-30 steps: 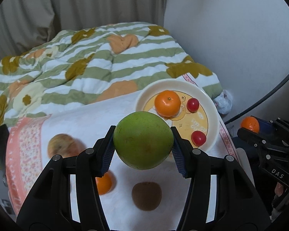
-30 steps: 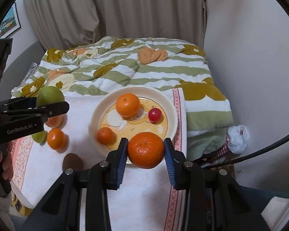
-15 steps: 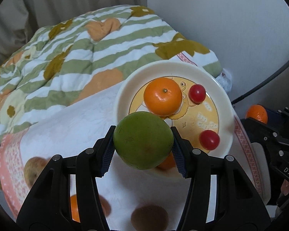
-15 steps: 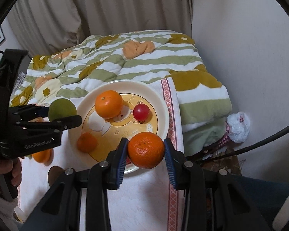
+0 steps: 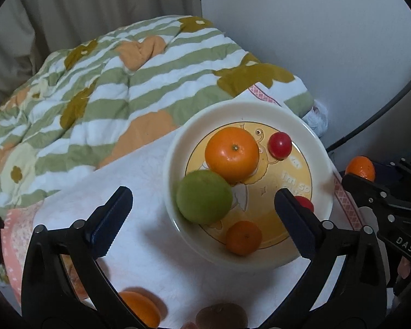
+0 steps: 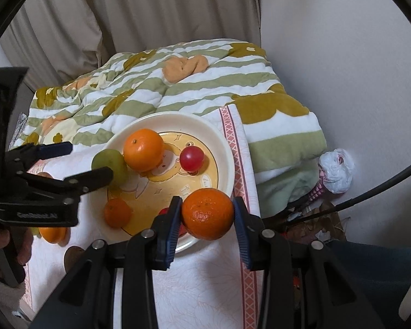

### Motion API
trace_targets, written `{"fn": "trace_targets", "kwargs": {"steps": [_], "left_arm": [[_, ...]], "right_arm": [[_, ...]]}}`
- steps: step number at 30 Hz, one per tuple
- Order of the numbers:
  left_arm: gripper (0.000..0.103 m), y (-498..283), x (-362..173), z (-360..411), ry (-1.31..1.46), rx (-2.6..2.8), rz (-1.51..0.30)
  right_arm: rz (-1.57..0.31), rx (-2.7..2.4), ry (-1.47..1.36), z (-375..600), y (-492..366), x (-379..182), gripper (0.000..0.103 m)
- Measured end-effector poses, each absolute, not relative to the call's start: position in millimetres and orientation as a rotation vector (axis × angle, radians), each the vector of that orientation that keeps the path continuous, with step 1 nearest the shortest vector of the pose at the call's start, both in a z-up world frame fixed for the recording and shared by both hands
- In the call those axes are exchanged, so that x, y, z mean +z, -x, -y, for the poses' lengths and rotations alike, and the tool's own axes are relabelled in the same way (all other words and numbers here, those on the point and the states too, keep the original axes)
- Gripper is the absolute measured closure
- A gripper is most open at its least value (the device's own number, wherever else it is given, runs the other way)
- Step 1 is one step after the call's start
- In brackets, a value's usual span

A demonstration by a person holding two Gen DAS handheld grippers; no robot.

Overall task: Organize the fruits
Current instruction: 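Lower the mandarin onto the plate and open the right tool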

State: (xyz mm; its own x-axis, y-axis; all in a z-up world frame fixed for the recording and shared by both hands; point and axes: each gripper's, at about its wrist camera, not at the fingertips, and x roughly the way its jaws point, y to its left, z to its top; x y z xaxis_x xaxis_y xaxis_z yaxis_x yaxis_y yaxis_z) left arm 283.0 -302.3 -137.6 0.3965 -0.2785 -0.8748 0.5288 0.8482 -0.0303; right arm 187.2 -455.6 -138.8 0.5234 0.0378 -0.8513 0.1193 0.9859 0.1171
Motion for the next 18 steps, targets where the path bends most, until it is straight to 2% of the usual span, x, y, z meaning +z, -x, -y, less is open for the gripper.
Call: {"fn": "trace_targets", "kwargs": {"steps": [18], "left_arm": [[0.000, -249.2, -113.6, 256.4, -0.221, -0.401, -1.055]], "right_arm": [[-1.015, 0.077, -0.160, 447.2, -206.2, -139.3, 0.069]]}}
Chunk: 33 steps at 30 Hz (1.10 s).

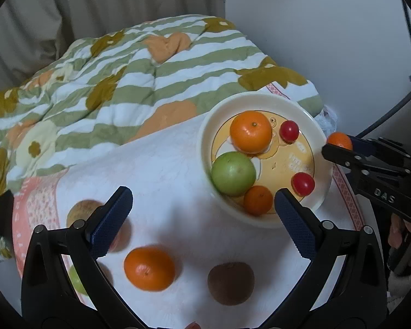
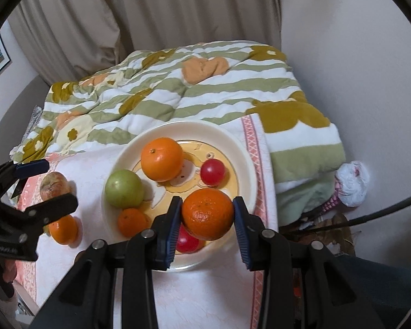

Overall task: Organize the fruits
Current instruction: 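Lower the mandarin onto the plate and open the right tool, then withdraw both tools from the plate toward the remaining fruit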

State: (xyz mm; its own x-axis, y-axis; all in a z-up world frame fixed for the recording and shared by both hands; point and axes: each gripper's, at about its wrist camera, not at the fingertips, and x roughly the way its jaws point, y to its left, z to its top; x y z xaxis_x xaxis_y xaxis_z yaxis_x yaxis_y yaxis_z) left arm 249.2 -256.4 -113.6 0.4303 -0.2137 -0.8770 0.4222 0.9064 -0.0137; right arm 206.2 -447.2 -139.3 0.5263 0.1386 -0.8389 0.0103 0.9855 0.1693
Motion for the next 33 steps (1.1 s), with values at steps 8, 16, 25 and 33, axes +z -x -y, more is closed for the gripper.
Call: {"fn": "trace_targets", "kwargs": {"steps": [8, 16, 25, 33], "left_arm": [[0.000, -240.3, -117.0, 243.4, -0.184, -0.359, -1.064], [0.000, -227.1, -121.8, 232.6, -0.161, -0.317, -1.073], [0.000, -212.4, -114.1, 223.5, -0.145, -0.283, -1.056], [0.000, -190.1, -87.6, 217.3, -0.131, -0.248, -1.002]], "right_arm": [[-1.034, 0.138, -0.088, 438.2, -220.6, -162.2, 0.069], [-1.015, 0.152, -0.051, 434.4, -222.5, -170.0, 0.050], [-0.945, 0.137, -0.029, 431.1, -212.2, -156.6, 0.009], [-0.944, 0.170, -0.036, 433.1, -193.4, -132.2, 0.009]]}}
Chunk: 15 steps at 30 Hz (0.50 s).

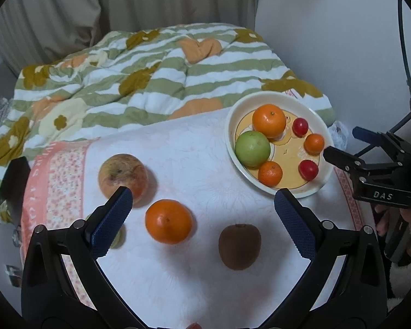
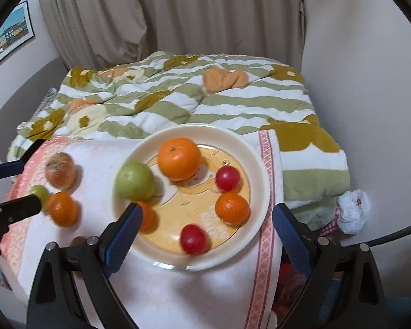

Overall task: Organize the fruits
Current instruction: 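Withdraw both tools from the plate toward the remaining fruit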

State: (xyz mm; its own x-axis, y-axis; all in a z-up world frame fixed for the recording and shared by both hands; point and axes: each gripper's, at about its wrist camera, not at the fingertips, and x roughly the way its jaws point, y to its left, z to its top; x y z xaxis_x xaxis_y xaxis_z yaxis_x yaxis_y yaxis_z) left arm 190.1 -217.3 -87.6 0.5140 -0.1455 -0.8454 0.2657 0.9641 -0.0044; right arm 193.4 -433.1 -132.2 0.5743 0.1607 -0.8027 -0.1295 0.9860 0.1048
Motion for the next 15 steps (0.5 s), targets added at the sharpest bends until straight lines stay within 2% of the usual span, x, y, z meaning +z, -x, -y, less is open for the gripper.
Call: {"fn": "trace_targets", "kwargs": {"steps": [15], "left_arm": [[0.000, -142.3, -42.5, 159.1, -0.055, -0.122, -0.946]], "right_arm": [[-0.922, 0.208, 0.009, 410.4, -144.6, -71.0, 0.009]]}}
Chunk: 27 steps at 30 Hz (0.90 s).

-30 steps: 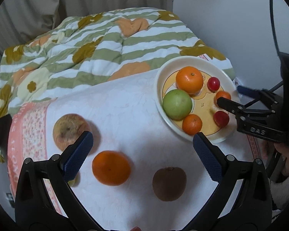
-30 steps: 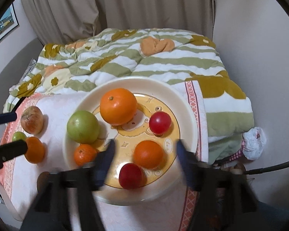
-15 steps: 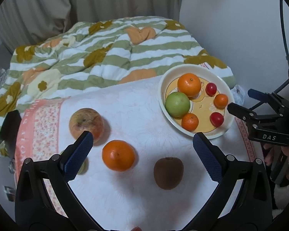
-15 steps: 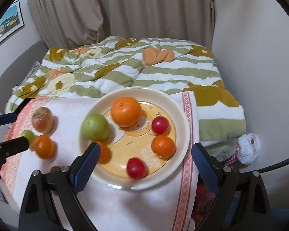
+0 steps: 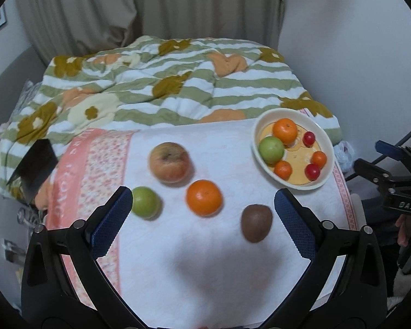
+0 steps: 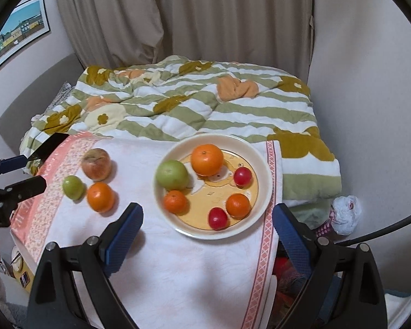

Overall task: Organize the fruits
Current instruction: 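Withdraw both tools from the plate toward the remaining fruit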

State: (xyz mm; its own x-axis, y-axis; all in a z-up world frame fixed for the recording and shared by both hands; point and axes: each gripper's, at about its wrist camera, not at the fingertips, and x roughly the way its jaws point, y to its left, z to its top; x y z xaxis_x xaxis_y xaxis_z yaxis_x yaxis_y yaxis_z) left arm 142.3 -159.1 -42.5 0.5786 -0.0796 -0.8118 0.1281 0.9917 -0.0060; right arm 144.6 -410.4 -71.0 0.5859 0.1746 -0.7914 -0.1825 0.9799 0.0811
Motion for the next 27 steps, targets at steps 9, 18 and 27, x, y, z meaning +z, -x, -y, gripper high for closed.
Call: {"fn": "trace_targets", "kwargs": {"steps": [9, 18, 27], "left_arm": [[0.000, -130.4, -33.9, 92.9, -0.047, -0.131, -0.913], [0.000, -141.6, -32.6, 39.5, -0.100, -0.255, -0.901], [0.000, -162.2, -56.9, 5.3, -0.160, -0.423, -0.923]], "right_arm": [[-0.906, 0.176, -0.024, 374.3, -122.3, -51.9, 0.009], [-0.903, 0.050, -0.103, 313.3, -102.0, -42.7, 0.009], [-0.902, -0.066, -0.136, 246.2, -98.1, -57.8, 0.009]]}}
